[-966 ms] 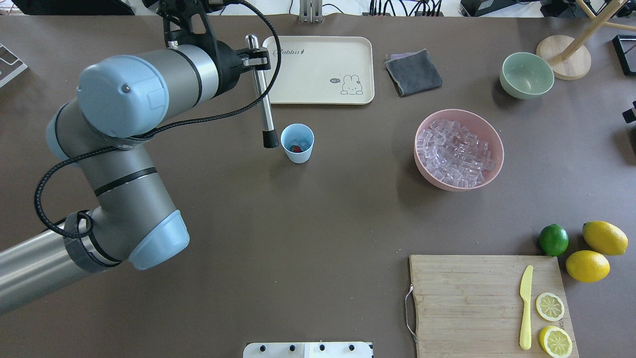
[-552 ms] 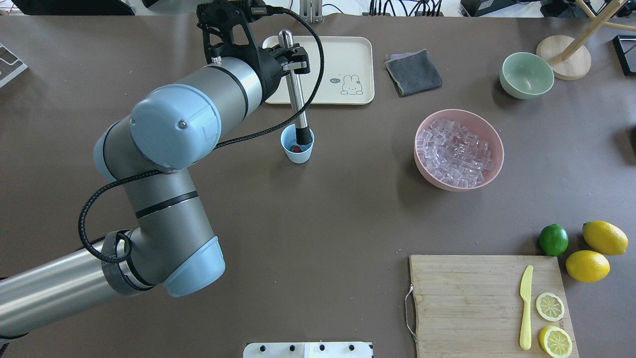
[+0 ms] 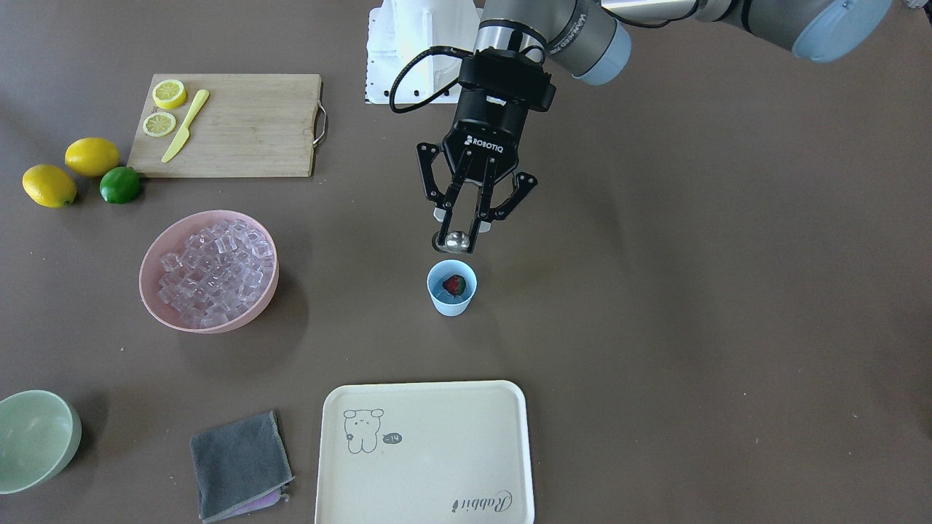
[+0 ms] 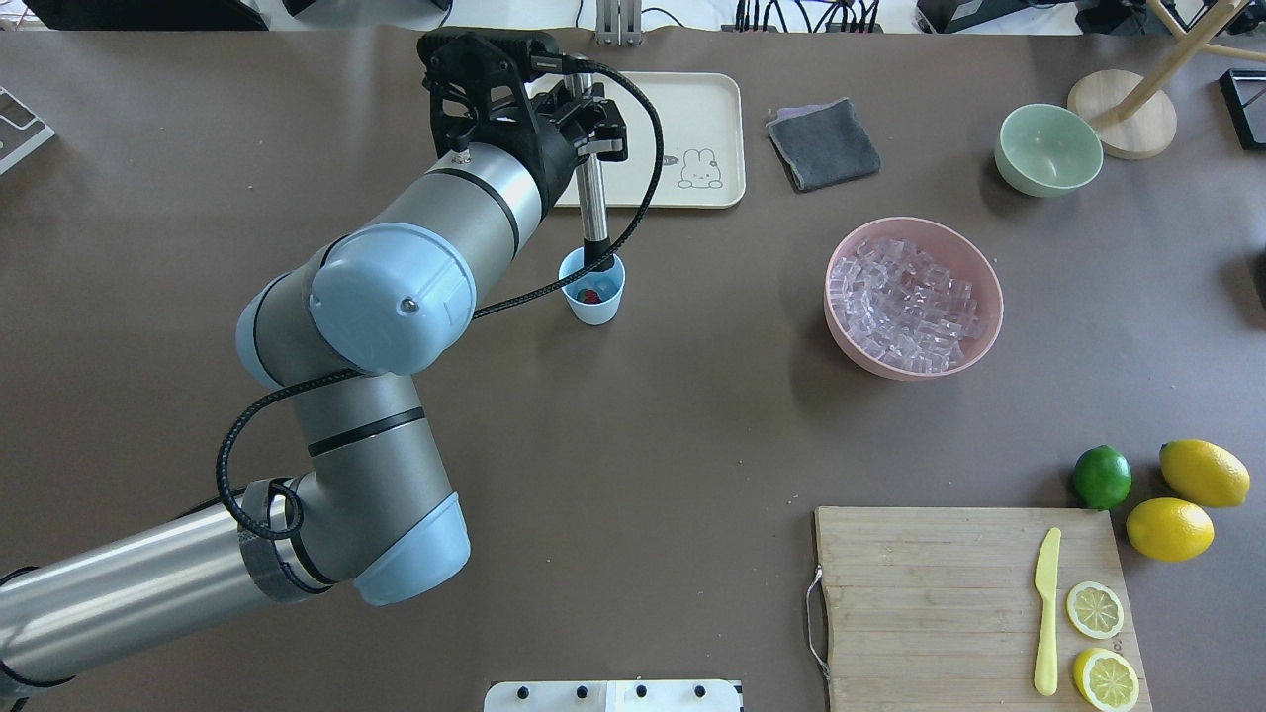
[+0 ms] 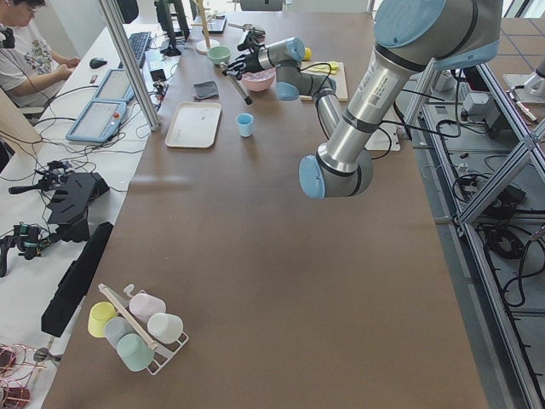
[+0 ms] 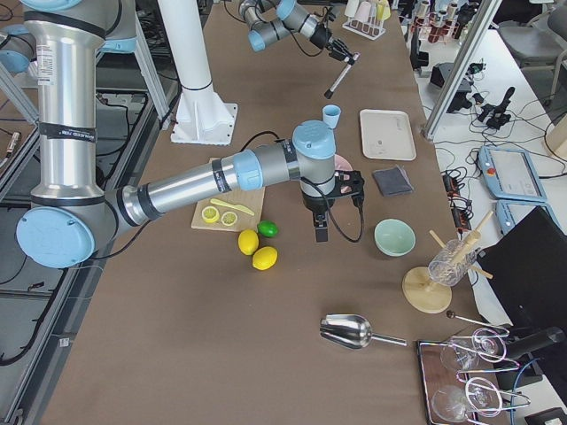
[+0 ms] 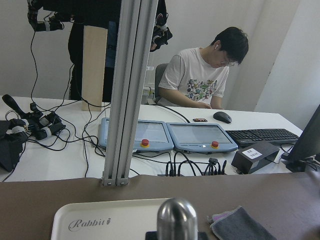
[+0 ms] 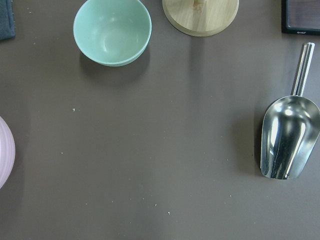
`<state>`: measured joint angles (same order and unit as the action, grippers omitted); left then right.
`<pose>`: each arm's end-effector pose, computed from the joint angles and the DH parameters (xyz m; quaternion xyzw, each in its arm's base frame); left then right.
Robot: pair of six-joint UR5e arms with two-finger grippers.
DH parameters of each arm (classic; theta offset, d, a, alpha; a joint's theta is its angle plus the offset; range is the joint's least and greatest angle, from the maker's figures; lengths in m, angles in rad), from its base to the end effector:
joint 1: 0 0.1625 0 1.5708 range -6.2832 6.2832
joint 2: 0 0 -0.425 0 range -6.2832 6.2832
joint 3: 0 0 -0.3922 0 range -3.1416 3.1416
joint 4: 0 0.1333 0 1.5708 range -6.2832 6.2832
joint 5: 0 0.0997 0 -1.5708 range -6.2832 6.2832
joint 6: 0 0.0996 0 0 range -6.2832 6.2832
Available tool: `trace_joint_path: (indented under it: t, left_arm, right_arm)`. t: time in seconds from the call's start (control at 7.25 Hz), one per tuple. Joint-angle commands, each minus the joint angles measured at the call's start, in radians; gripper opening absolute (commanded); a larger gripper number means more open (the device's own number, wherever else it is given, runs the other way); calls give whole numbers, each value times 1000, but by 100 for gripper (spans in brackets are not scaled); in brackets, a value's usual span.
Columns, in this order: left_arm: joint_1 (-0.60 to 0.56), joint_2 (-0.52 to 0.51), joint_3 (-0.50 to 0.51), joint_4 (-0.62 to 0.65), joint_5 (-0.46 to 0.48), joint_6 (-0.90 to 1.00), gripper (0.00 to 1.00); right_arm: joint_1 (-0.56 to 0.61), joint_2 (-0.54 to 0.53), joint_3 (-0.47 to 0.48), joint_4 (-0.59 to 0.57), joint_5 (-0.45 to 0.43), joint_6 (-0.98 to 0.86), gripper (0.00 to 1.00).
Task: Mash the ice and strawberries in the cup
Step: 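Push the muddler down into the cup repeatedly with the left gripper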
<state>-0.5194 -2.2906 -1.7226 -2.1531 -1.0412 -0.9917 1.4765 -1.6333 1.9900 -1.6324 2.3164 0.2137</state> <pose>0.4554 -0.4719 0.0929 0.5017 0.4450 -0.1523 0.7260 0.0223 -0.4618 0.4907 0.0800 -0.3770 0.0015 0.9227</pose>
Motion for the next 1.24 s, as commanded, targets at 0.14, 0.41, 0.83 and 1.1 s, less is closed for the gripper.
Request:
trace_joint_path:
  t: [0.14, 0.41, 0.83, 1.1]
  left_arm:
    - [2, 3, 99, -88, 16, 2, 0]
    - [2, -4, 116, -90, 16, 1, 0]
    - [5, -21, 215, -163, 33, -7, 0]
    - [19, -23, 233, -165, 35, -7, 0]
  right_arm:
    - [-1, 0, 12, 3, 3, -2, 99]
    - [-1, -10, 10, 3, 0, -10, 99]
    - [-1, -11, 10, 3, -2, -10, 99]
    - [-1, -13, 13, 3, 0, -10, 99]
